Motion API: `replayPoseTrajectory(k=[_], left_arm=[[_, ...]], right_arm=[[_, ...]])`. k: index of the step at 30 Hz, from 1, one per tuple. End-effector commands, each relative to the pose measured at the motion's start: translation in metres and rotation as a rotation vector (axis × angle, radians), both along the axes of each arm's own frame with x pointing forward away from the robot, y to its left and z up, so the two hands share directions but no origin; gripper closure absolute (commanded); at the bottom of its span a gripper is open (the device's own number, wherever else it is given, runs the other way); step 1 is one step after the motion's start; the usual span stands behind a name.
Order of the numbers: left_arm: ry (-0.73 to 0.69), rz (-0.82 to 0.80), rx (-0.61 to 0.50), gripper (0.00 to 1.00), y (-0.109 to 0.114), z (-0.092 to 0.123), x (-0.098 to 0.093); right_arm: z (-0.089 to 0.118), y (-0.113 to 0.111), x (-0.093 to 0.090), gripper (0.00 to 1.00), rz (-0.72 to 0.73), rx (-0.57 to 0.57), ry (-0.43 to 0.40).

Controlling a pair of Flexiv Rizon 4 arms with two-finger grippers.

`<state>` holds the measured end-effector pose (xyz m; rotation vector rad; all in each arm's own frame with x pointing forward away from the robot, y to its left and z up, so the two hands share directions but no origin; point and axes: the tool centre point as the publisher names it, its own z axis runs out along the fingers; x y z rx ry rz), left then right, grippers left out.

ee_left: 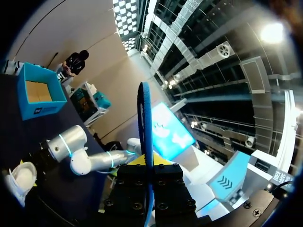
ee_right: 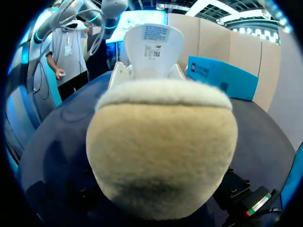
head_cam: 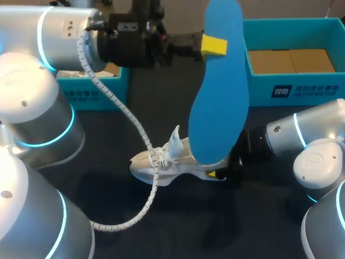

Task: Take the shoe out of the shoebox, open the shoe tongue, remove and reinsert the insole, then place the shoe into the shoebox

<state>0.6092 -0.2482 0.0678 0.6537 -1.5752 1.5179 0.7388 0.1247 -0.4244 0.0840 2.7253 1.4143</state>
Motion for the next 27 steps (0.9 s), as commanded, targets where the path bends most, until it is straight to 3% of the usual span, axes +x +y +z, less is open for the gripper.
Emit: replayPoseTrajectory(k=[1,13,27], left_arm=[[0.01,0.022,-0.015,1.0,0.021,-0.011,-0.012],[0.038,0.021,-0.013,1.0,0.027,-0.015,-0.021],[0.028,0.031,-0.045,1.0,0.019,-0.014,-0.027]], right_arm=[[-0.001,0.002,-0.001,1.0,-0.002,-0.007,0.0],[-0.001,0.002,-0.001,1.0,-0.002,-0.007,0.0],[-0.001,0.002,-0.001,1.0,-0.002,-0.007,0.0]])
